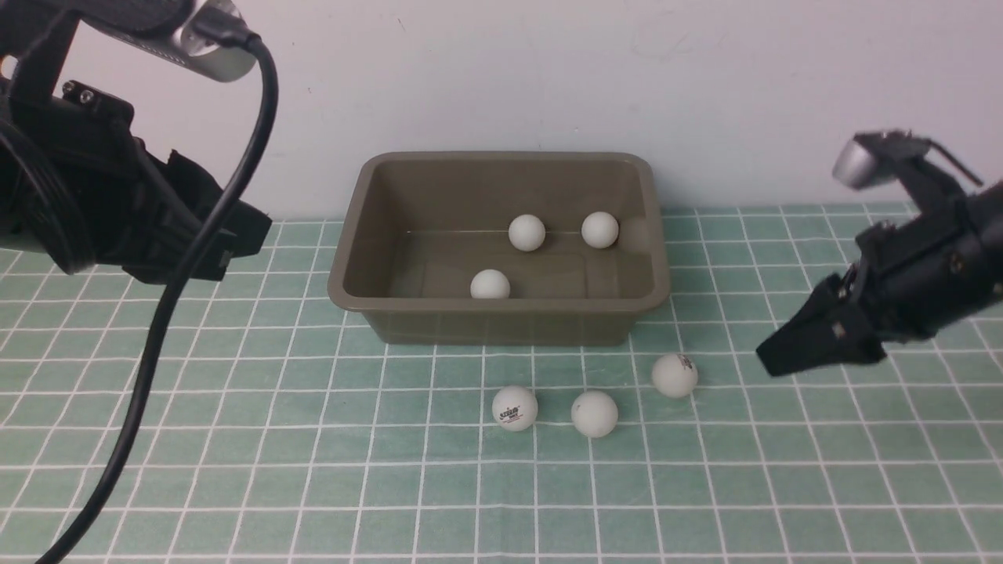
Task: Put the table tennis balls in the box on the green coffee tablecloth.
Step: 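Reach for and grasp a ping pong ball on the table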
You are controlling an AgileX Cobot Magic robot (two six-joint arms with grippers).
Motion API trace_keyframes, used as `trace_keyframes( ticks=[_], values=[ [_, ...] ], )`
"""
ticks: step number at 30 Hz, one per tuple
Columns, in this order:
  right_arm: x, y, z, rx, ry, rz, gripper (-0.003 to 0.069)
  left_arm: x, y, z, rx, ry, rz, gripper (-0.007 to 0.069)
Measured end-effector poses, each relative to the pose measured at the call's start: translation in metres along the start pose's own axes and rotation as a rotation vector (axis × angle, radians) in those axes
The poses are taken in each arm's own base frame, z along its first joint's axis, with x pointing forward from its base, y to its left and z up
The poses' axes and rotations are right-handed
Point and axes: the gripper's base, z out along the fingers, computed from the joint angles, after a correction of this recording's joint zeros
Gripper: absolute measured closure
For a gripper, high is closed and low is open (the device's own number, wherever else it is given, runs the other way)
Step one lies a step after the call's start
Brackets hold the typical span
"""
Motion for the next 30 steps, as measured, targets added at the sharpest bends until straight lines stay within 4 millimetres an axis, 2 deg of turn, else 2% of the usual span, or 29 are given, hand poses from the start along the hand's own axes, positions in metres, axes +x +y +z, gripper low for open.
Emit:
trace_keyframes(
  ticks=[7,10,13,24,30],
  values=[
    [0.002,0.005,0.024,0.062,-0.031,-0.044,0.0302,0.000,0.000,0.000,0.001,0.001,-0.001,0.0356],
    [-0.012,0.015,0.043,0.141,-0.094,-0.108,0.0249,0.000,0.000,0.000,0.005,0.004,-0.002,0.0356],
    [-0.020,0.015,0.058,0.201,-0.136,-0.109,0.0220,0.002,-0.001,0.000,0.016,0.021,-0.004,0.0356],
    [-0.014,-0.015,0.097,0.299,-0.087,-0.053,0.0211,0.004,-0.003,0.000,0.029,0.047,-0.003,0.0356],
    [-0.009,-0.026,0.112,0.316,-0.061,-0.039,0.0211,0.004,-0.003,0.000,0.029,0.047,-0.003,0.0356]
  ],
)
